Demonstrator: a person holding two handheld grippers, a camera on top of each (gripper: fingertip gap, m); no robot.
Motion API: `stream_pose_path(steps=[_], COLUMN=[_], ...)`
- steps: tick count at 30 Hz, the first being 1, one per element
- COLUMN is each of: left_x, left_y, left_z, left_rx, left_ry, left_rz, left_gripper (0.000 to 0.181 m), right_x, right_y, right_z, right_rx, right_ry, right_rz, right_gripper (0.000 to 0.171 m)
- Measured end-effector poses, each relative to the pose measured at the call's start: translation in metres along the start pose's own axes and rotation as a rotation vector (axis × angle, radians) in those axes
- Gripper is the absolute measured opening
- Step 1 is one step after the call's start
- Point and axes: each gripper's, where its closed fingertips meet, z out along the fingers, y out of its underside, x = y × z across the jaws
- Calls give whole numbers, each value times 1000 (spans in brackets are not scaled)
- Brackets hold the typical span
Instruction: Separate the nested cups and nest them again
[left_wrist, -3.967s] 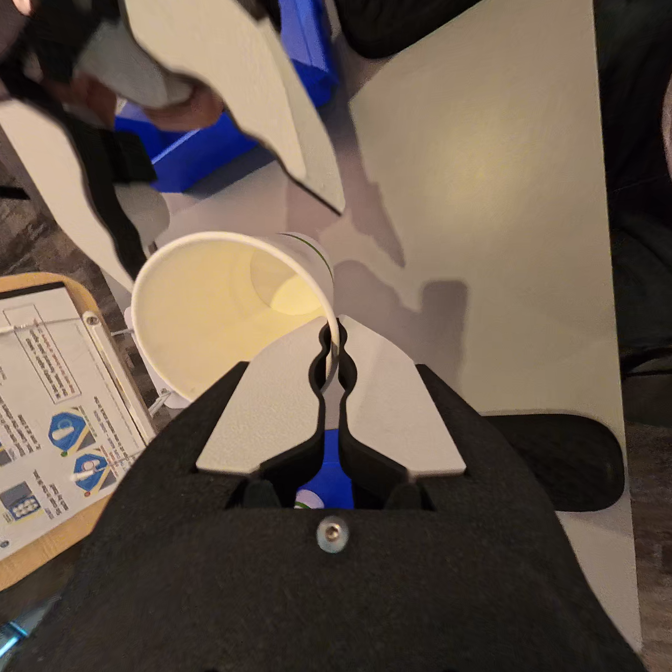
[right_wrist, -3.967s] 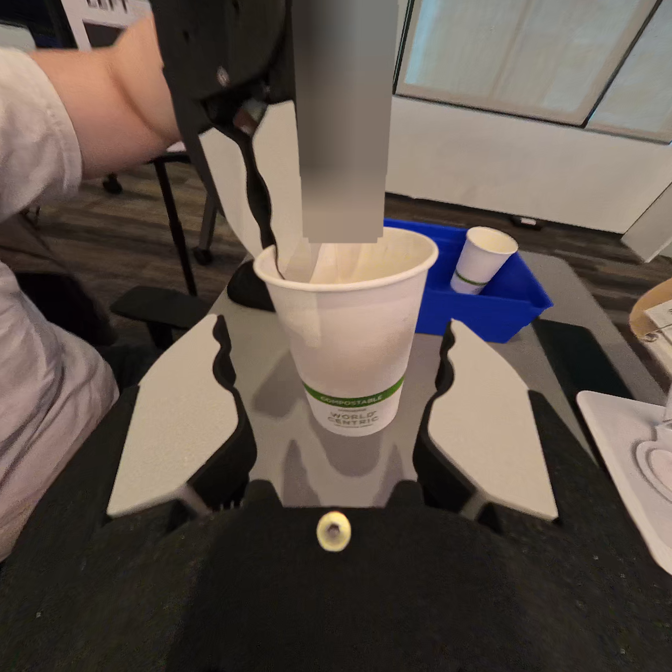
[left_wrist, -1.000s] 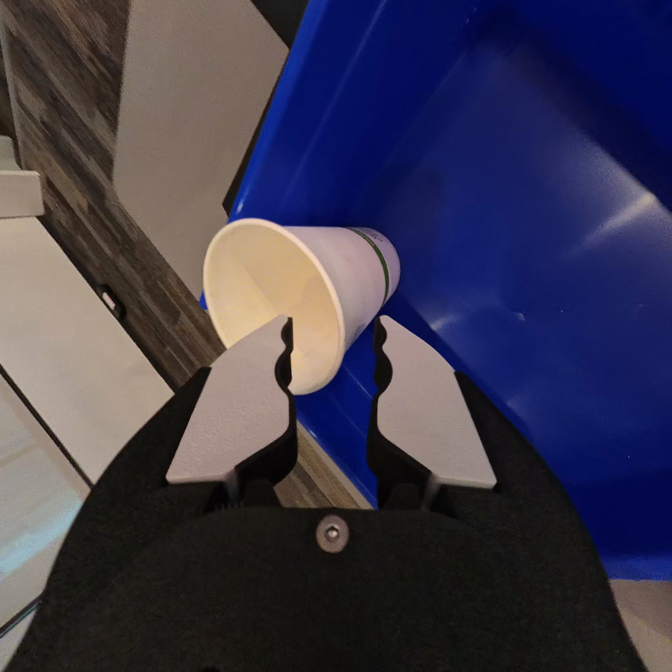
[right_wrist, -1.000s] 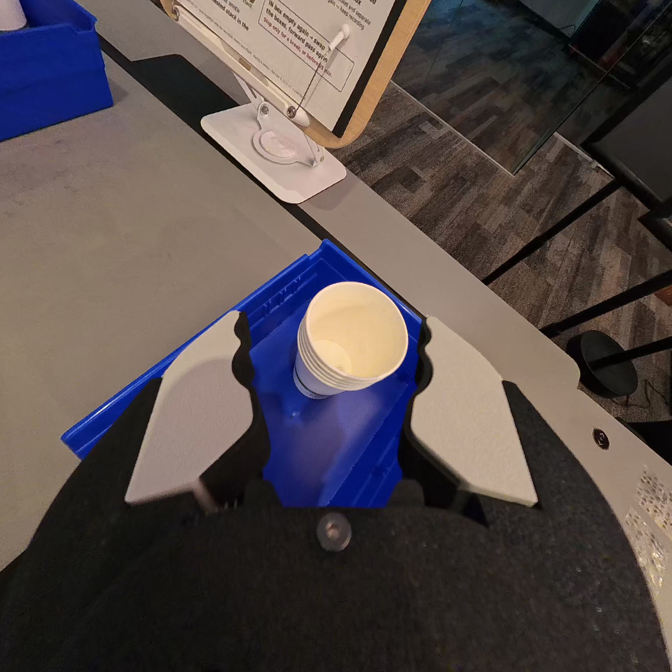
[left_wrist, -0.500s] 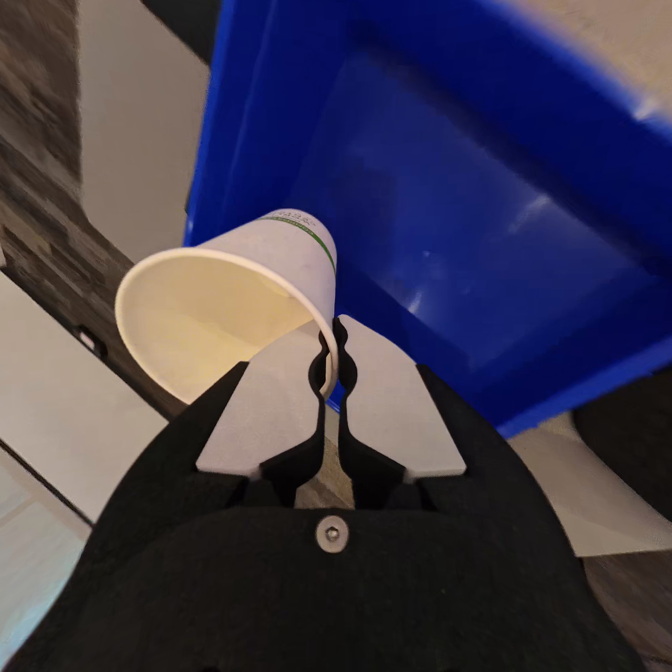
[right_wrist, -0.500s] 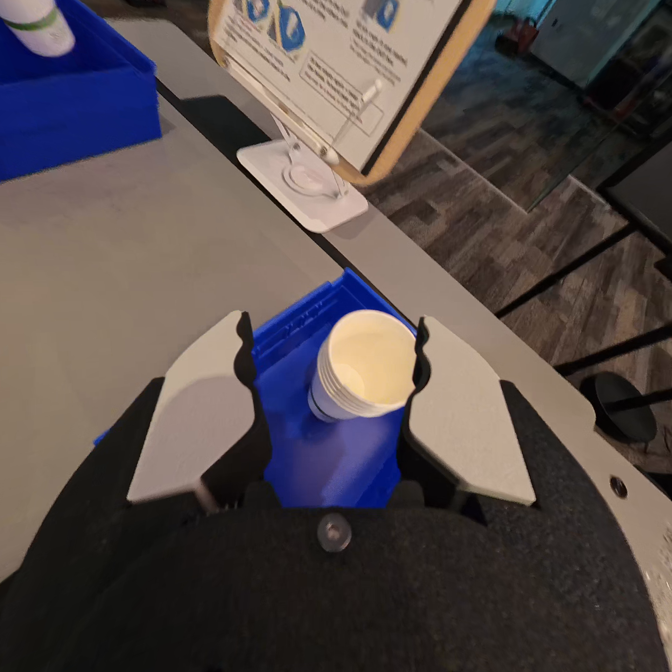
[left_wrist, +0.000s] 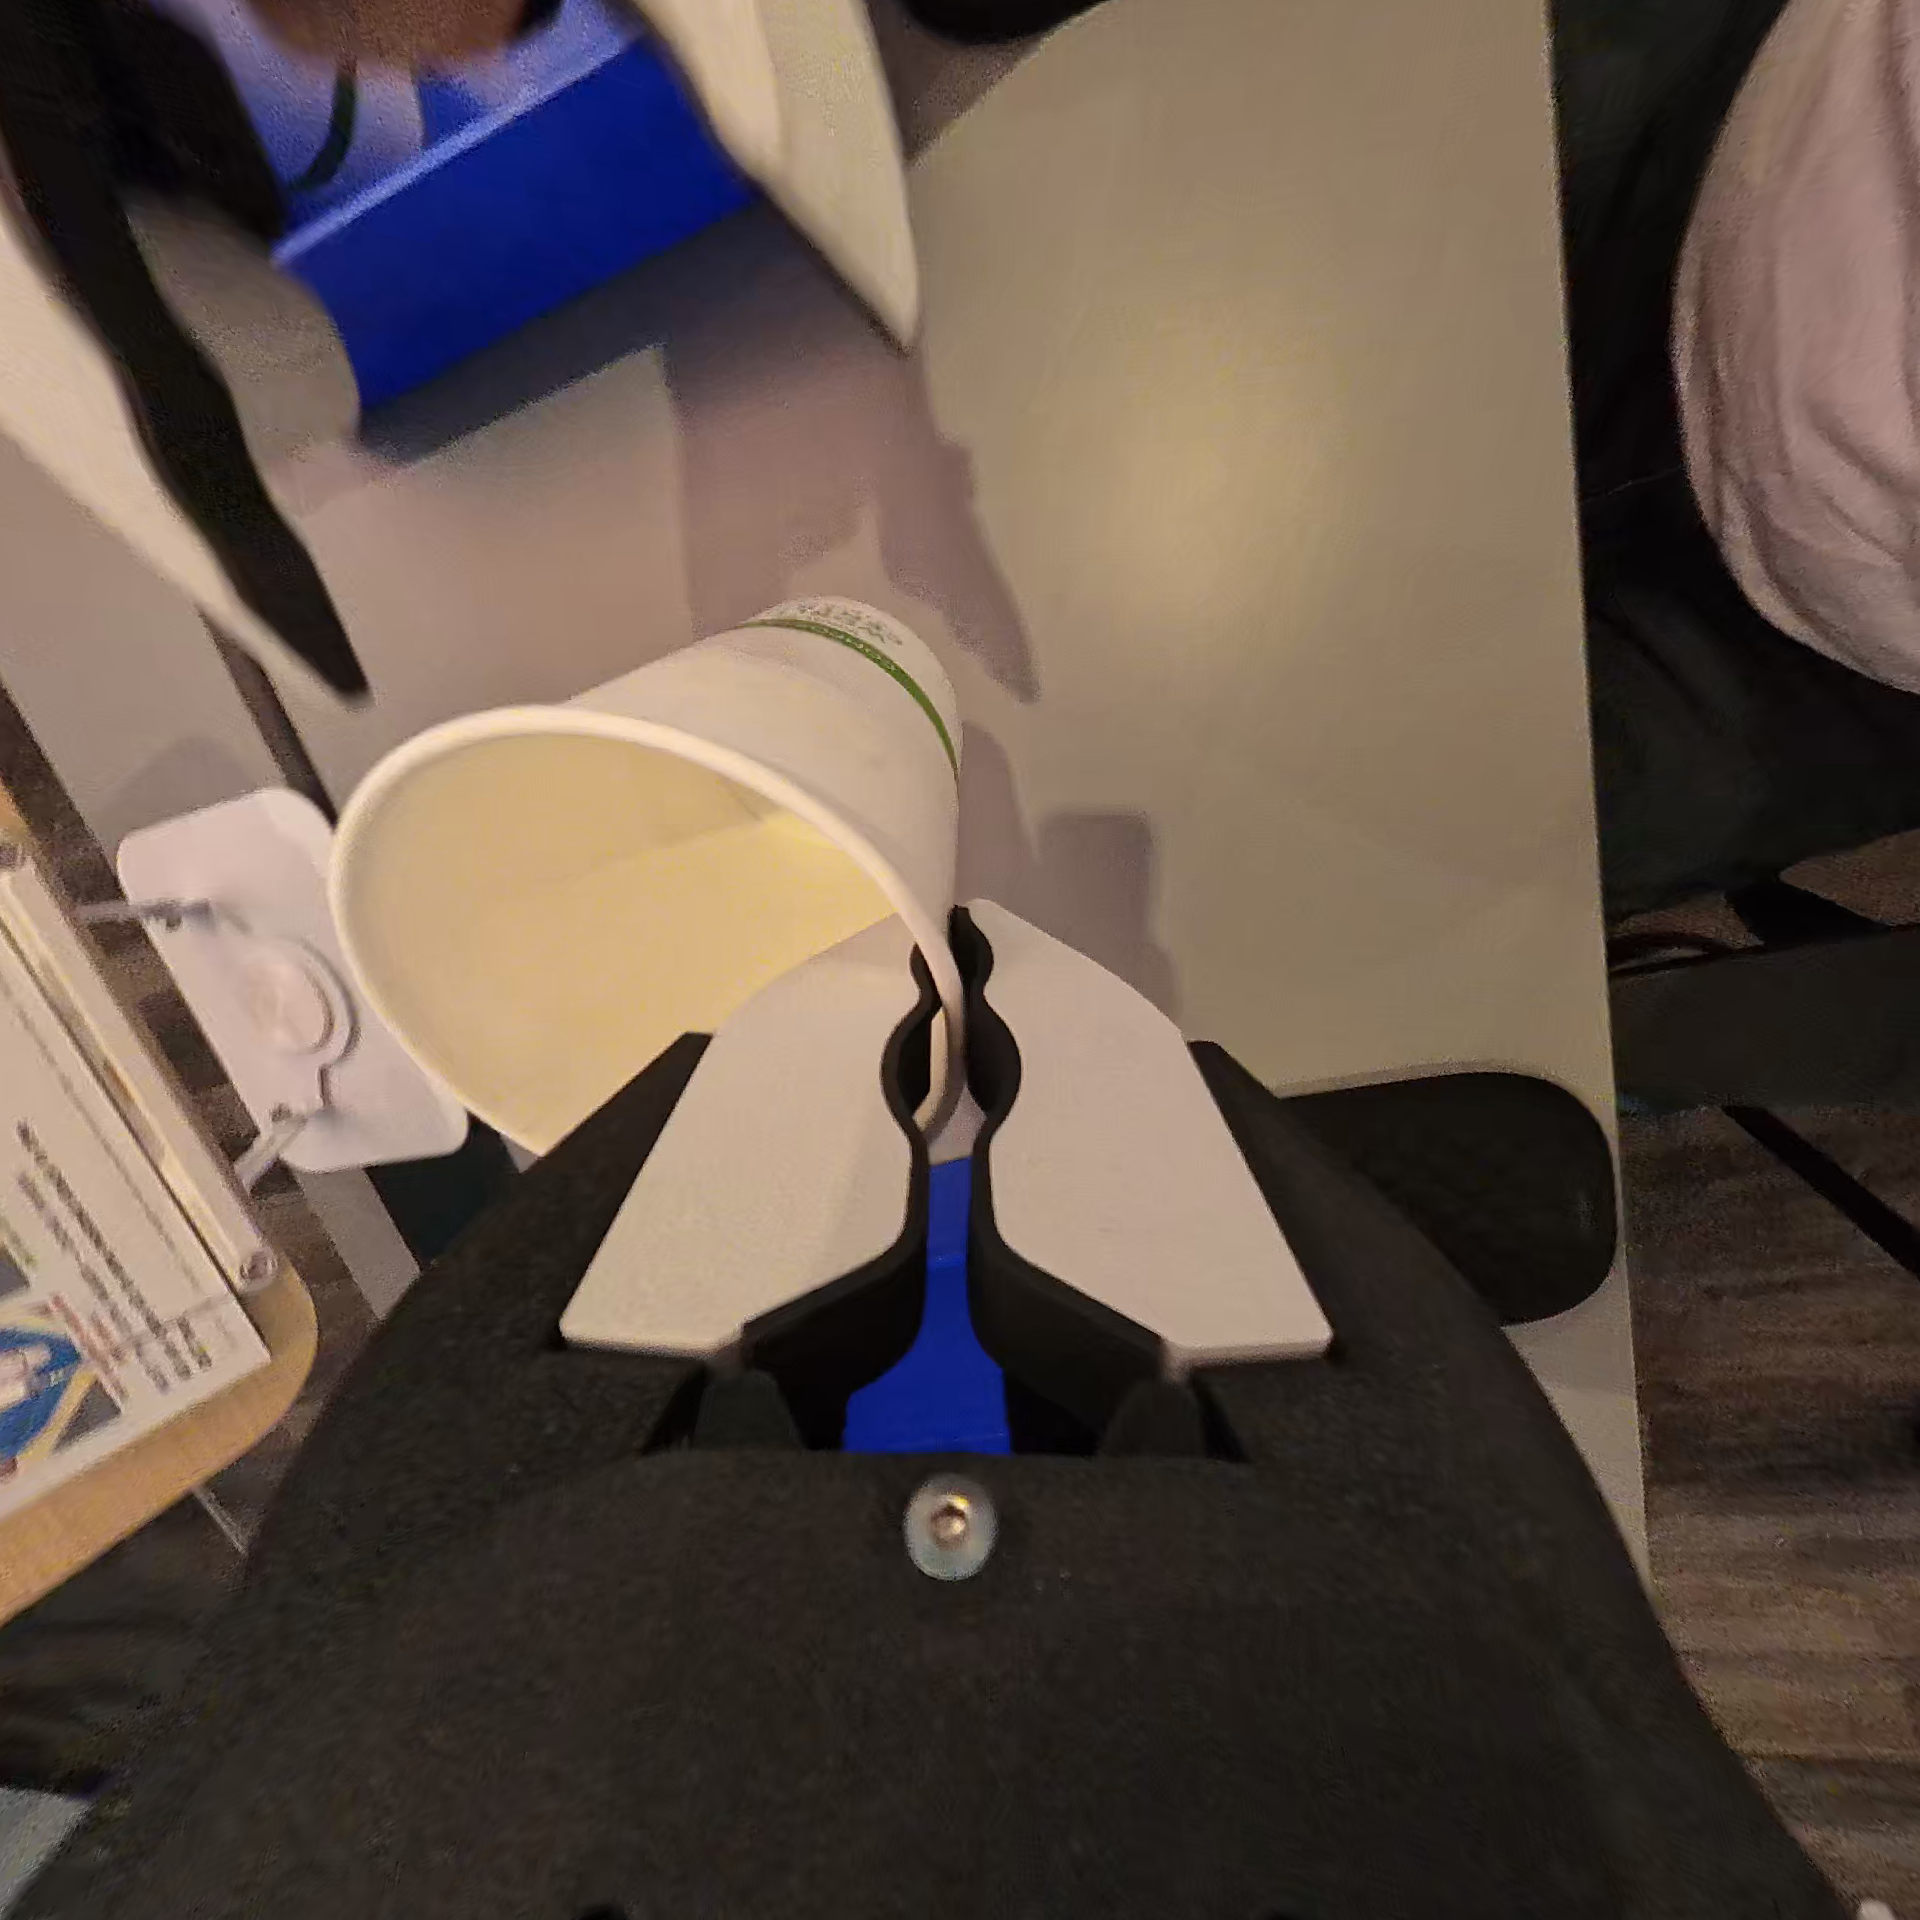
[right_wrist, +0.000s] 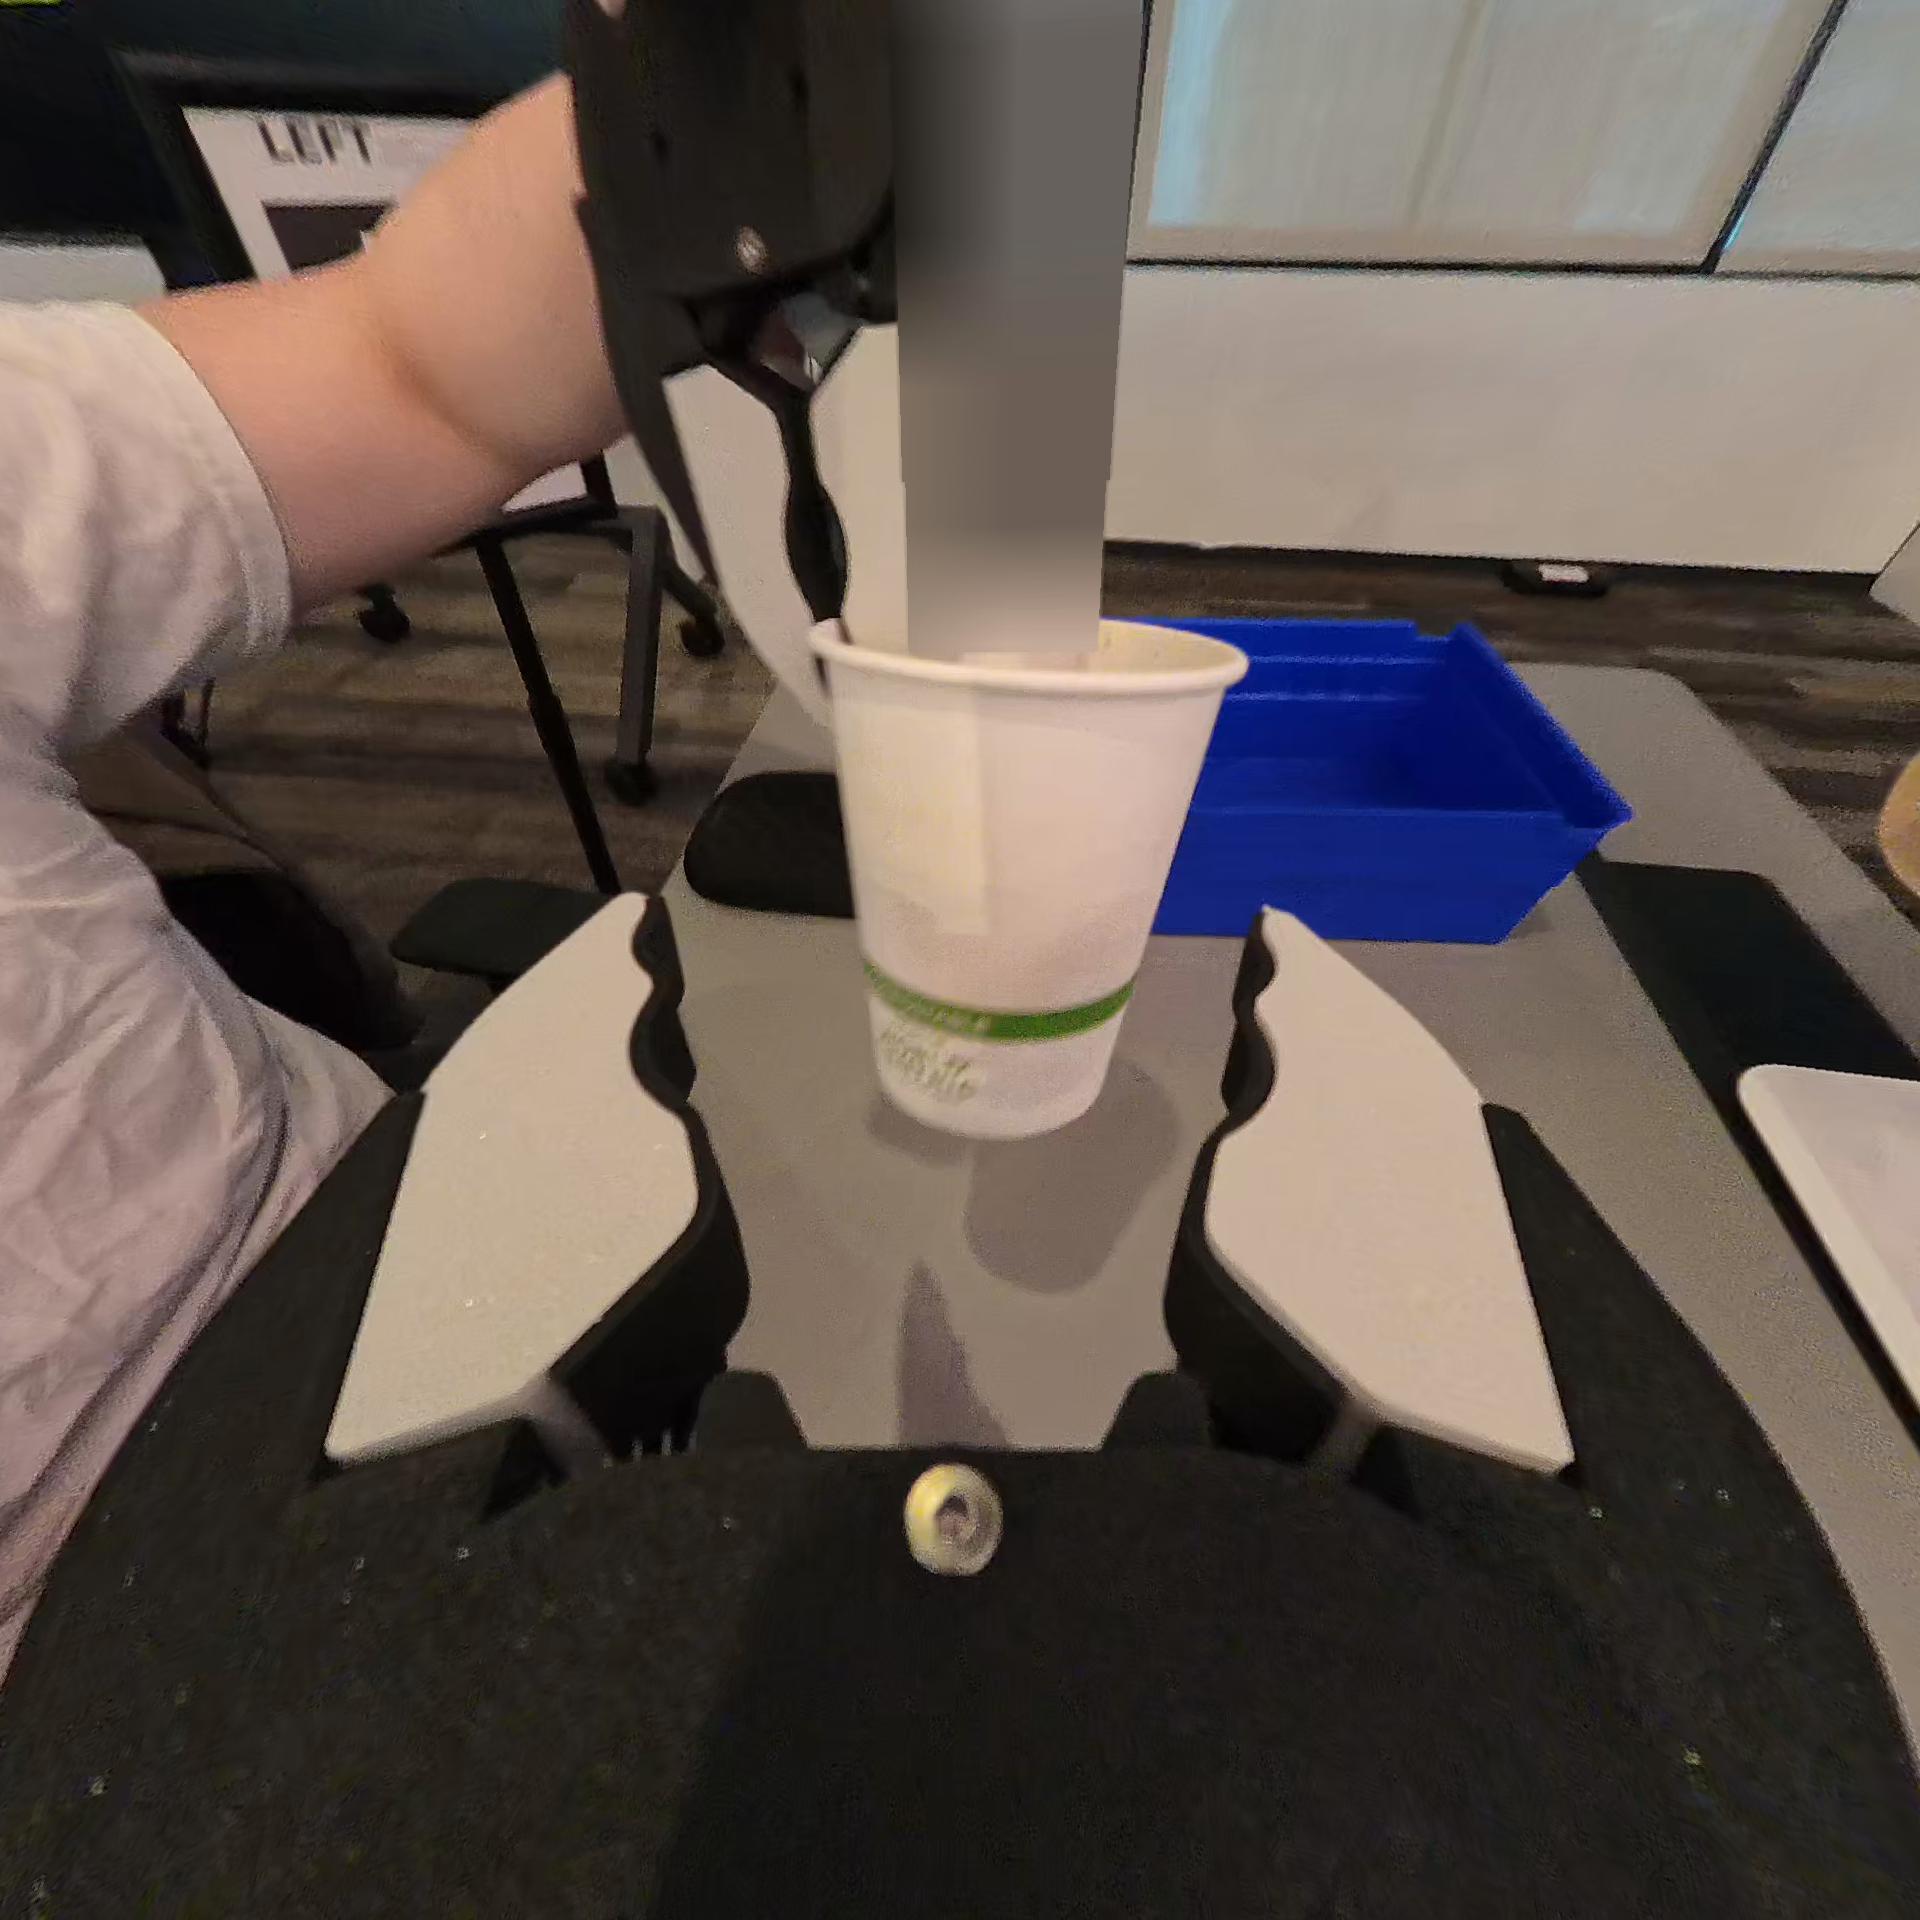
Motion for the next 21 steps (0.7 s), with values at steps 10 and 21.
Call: stream_pose_path(steps=[10, 21], left_x=[17, 18], left_y=[-18, -22], left_z=[18, 20], left_rx=[-48, -24], left_ry=[59, 47], left_rz=[71, 55], left_gripper=[1, 4], right_x=[-15, -16], right_y=[20, 28], right_z=[37, 41], right_rx=[-82, -119], right_ry=[-116, -137], right_rz=[29, 21], right_gripper=[93, 87])
